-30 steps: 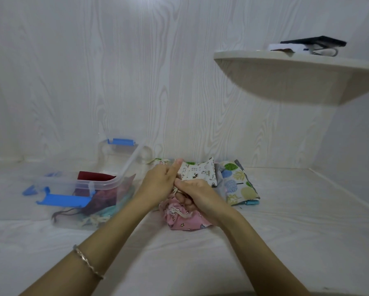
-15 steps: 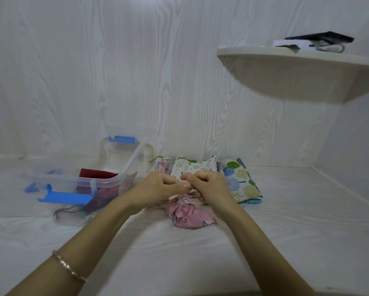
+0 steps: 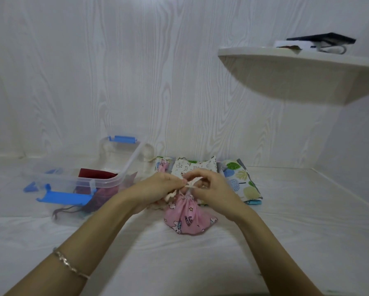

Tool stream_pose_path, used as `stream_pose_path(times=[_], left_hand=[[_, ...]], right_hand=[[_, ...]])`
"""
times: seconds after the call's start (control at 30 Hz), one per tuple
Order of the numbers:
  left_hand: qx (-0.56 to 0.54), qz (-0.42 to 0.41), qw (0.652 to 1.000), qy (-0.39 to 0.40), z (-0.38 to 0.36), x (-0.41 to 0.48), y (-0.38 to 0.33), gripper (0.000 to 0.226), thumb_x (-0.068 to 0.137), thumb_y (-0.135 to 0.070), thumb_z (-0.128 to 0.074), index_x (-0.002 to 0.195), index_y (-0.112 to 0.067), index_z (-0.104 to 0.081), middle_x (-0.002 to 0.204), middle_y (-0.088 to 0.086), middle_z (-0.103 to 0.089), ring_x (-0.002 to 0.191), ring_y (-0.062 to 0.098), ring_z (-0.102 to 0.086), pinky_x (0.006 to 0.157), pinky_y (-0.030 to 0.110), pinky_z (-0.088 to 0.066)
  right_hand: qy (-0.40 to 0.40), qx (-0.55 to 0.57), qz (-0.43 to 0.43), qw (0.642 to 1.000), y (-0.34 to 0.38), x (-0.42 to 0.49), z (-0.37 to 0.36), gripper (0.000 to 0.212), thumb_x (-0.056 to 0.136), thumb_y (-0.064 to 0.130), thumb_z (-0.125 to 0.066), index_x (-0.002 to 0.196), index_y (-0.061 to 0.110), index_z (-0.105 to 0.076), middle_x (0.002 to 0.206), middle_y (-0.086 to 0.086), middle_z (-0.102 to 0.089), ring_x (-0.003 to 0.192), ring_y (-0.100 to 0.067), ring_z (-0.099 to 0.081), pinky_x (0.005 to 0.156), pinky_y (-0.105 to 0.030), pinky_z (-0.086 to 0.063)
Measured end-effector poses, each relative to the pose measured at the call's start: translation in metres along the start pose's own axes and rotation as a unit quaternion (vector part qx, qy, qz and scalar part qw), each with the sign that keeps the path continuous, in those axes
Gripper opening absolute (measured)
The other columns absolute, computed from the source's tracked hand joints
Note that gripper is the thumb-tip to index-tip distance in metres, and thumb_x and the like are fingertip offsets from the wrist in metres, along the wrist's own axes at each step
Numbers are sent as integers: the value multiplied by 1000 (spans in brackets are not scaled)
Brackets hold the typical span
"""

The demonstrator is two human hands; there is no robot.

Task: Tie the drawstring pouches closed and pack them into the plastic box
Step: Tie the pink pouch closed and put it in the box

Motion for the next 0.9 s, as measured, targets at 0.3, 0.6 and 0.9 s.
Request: stream_pose_path(times=[0.3, 0.6, 0.9], left_hand=[[77, -30, 996, 16, -6, 3, 3, 28, 92, -34, -61, 79, -10, -64, 66, 9, -52, 53, 12, -42, 46, 19, -31], [66, -91, 992, -65, 0, 5, -1, 13, 91, -18, -63, 83, -13, -72, 72, 6, -69, 67, 21, -56, 66, 37, -45], [38, -77, 993, -86, -3, 7, 6, 15, 91, -16, -63, 78, -18, -71, 62, -2, -63, 54, 7, -52, 55, 19, -42]], right_hand=[[22, 36, -19, 999, -8, 0, 4, 20, 89, -7, -52, 84, 7, -66, 63, 11, -60, 55, 2, -51, 55, -11, -38], [108, 252, -59, 960, -13, 8, 6, 18, 90, -7, -48, 90, 8, -59, 68, -1, -59, 60, -9, -46, 53, -17, -37], [207, 288, -83, 931, -16, 8, 9, 23, 87, -4, -57, 105, 10, -49, 77, -9, -61, 64, -12, -52, 55, -18, -40]])
Point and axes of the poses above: each hand's wrist, its own x-axis towards the middle knuckle, its own z-axis out of the back of the hand, y = z × x, the point moved 1 cm from there along x, towards the middle knuckle
